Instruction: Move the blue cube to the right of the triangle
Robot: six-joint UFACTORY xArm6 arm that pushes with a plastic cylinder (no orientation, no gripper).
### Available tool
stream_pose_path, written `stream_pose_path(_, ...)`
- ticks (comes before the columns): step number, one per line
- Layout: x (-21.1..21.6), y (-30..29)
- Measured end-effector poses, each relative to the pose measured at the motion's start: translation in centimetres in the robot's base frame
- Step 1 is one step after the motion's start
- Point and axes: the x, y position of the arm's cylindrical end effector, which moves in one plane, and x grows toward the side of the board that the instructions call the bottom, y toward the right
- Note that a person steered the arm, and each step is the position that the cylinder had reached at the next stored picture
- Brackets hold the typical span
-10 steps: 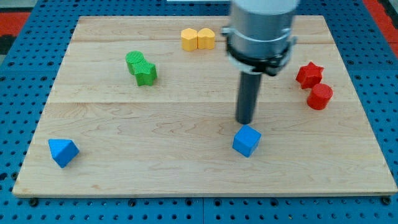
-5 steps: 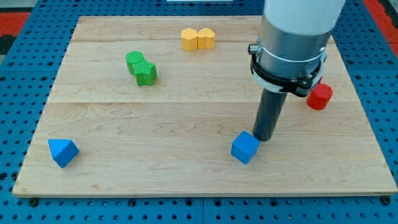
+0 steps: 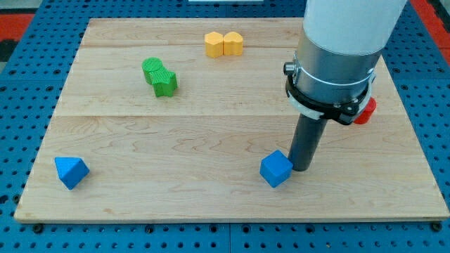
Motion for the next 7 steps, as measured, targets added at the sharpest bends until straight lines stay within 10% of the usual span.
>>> stream_pose_path(7,2.0,-5.9)
